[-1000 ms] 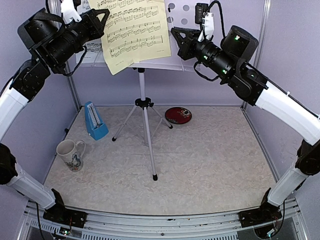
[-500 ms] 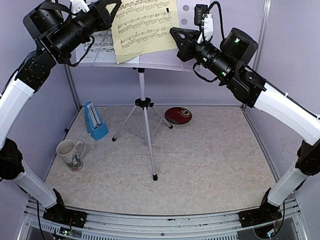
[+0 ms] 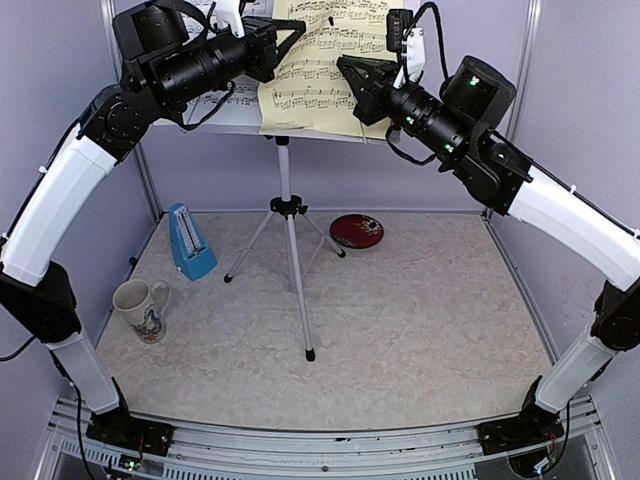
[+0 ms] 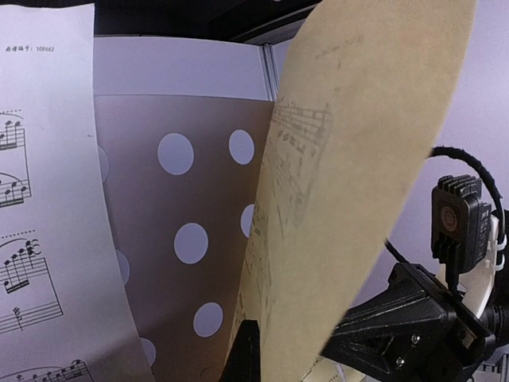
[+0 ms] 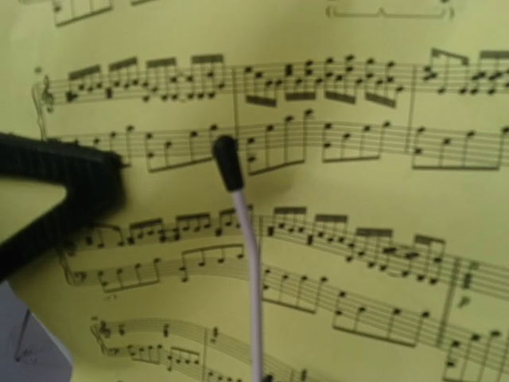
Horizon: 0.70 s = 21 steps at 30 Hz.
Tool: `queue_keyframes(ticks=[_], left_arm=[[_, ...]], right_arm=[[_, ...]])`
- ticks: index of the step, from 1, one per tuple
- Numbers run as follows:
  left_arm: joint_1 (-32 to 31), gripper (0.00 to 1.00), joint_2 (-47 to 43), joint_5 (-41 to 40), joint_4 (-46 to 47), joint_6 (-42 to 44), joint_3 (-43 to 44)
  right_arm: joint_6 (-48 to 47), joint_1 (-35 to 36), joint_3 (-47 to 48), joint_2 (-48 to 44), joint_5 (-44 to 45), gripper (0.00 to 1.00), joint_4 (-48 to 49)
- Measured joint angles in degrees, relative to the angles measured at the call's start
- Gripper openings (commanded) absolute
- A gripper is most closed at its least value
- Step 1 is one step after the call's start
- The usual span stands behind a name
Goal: Set up the instrument practice props
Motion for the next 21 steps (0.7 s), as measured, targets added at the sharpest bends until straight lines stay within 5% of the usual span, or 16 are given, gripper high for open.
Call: queue_keyframes(ticks=[21], left_arm=[[0.2, 0.00, 2.3, 3.2, -0.7, 4.5, 2.0]], right_arm=[[-0.1, 0.0, 0.3, 0.0, -0.9, 0.00, -0.5]])
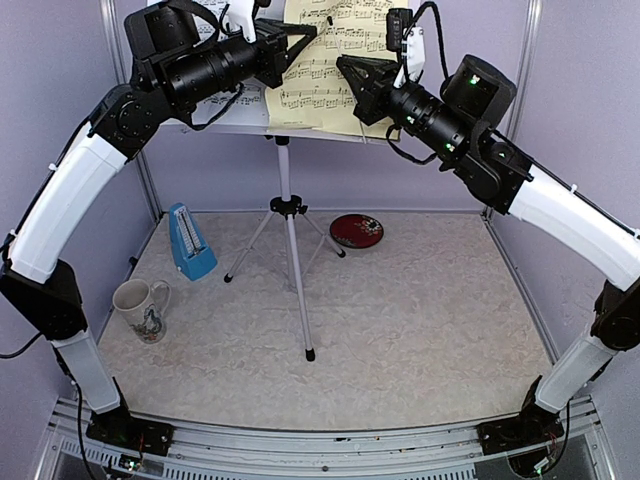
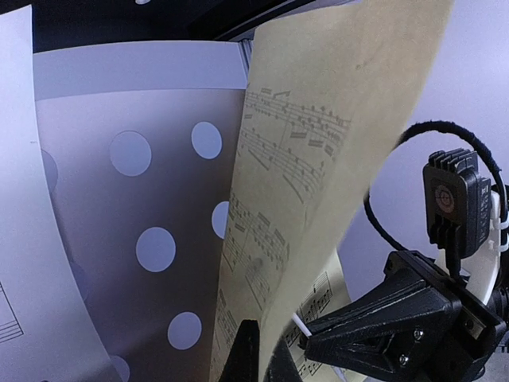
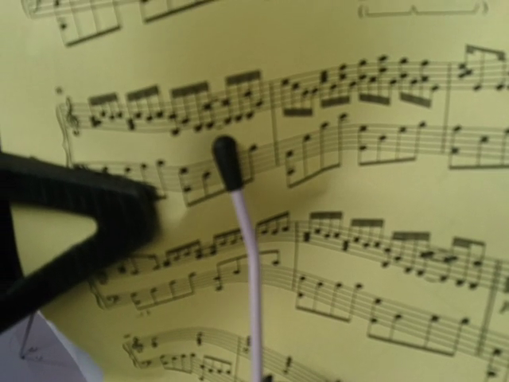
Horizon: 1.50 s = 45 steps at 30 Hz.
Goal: Set up the instrument practice props
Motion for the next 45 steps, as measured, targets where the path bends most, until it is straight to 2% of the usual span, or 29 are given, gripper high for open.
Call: queue_keyframes(ticks=[3, 6, 11, 15, 20, 25, 32, 38, 45], left_arm=[[0.0, 0.00, 0.0, 0.0, 0.2, 0.2, 0.0], [0.0, 0.00, 0.0, 0.0, 0.3, 0.5, 0.0], [0.0, 0.01, 0.1, 0.0, 1.1, 0.9, 0.0], [0.0, 0.23, 0.1, -0.2, 1.5, 1.2, 0.0], [0.0, 0.45, -0.2, -0.5, 2.8, 1.3, -1.5], [0.0, 0.60, -2.8, -1.6, 4.0, 0.6, -7.0], [0.0, 0.58, -10.7, -4.0, 7.8, -1.4, -17.7], [0.0, 0.55, -16.1, -5.4, 11.2, -3.0, -23.6], [0.3, 0.55, -16.6, -5.9, 12.8, -3.9, -25.4]], right_arm=[[0.0, 0.0, 0.0, 0.0, 0.0, 0.00, 0.0], [0.0, 0.0, 0.0, 0.0, 0.0, 0.12, 0.0], [-0.2, 0.0, 0.0, 0.0, -0.3, 0.24, -1.0], [-0.2, 0.0, 0.0, 0.0, -0.5, 0.33, -1.2], [-0.3, 0.0, -1.0, -0.7, -0.5, 0.40, -1.3], [-0.7, 0.0, -3.7, -3.4, -0.5, 0.50, -1.6], [-0.6, 0.0, -7.6, -8.8, -0.3, 0.54, -1.7], [-0.3, -0.4, -12.6, -14.6, 2.5, 0.47, -1.9], [1.0, -2.9, -15.9, -18.0, 5.2, 0.39, -3.5]])
